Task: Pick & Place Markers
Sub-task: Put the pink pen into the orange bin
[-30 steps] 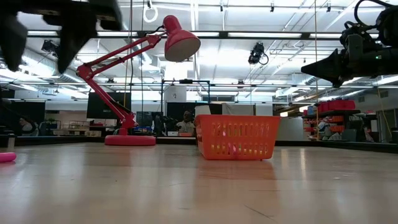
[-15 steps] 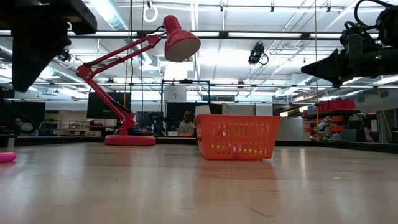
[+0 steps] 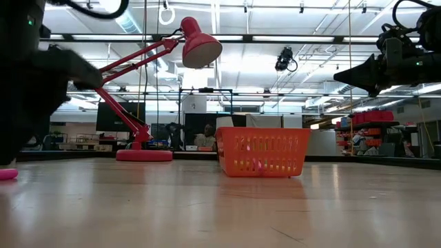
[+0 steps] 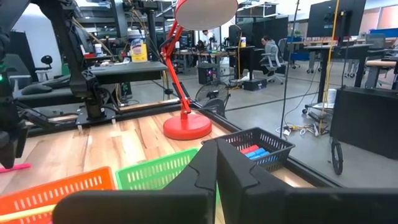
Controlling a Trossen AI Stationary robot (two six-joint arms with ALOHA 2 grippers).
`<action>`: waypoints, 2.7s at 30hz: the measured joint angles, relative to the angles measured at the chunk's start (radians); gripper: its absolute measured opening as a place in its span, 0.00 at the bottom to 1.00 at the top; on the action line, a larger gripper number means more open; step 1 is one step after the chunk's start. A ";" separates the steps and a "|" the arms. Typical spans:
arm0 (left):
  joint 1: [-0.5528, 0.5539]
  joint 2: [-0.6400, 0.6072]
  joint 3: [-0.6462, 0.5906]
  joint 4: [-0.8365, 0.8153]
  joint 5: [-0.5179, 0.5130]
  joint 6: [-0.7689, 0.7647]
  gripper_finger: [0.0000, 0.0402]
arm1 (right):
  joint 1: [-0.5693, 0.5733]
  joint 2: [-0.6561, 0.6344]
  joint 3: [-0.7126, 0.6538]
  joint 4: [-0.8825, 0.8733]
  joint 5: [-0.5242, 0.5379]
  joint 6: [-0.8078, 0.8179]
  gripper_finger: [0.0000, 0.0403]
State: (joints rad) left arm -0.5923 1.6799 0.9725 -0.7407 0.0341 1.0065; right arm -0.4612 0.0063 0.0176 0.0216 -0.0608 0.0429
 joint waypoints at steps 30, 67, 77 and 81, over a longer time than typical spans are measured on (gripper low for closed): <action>0.001 0.068 0.002 0.035 0.079 0.045 0.14 | 0.000 0.000 0.000 0.000 0.000 0.000 0.03; 0.089 -0.320 0.004 -0.065 0.092 -1.546 0.06 | 0.000 0.000 0.000 0.000 0.000 0.000 0.03; 0.090 -0.360 0.005 -0.113 0.040 -2.207 0.06 | 0.000 0.000 0.000 0.000 0.000 0.000 0.03; 0.090 -0.362 0.005 -0.112 0.010 -2.472 0.06 | 0.000 0.000 0.000 0.000 0.000 0.000 0.03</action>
State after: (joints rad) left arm -0.5022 1.3178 0.9775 -0.8527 0.0439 -1.4652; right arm -0.4613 0.0063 0.0174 0.0212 -0.0608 0.0429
